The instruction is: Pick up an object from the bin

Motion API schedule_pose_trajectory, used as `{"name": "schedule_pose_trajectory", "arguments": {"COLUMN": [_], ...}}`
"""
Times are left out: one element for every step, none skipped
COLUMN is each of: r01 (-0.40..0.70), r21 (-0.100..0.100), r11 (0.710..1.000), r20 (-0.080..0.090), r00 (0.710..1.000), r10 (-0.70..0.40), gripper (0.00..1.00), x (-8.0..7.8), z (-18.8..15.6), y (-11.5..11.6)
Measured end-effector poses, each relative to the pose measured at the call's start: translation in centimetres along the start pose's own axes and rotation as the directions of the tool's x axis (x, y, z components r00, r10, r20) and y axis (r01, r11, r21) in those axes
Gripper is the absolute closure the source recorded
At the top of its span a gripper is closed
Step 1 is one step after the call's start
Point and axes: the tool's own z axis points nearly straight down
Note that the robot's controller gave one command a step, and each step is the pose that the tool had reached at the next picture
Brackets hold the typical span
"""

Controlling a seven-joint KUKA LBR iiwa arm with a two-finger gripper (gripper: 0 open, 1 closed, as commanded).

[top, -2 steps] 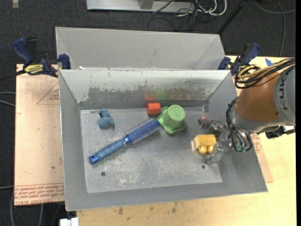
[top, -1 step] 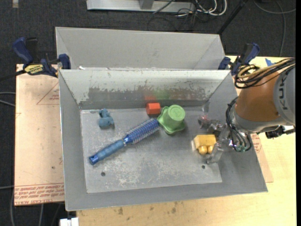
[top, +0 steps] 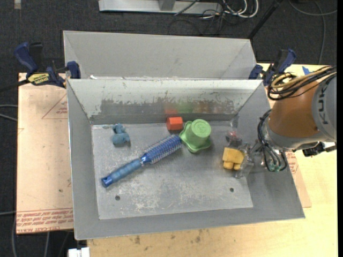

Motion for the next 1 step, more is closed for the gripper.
{"name": "schedule_pose_trajectory", "arguments": {"r01": [0.001], "r21": [0.001], "r11": [1.000], "r20": [0.006], "r00": [1.000], "r10": [-0.001], "gripper": [1.00], "x": [-0.23], "z": [-6.37], "y": [0.10]}}
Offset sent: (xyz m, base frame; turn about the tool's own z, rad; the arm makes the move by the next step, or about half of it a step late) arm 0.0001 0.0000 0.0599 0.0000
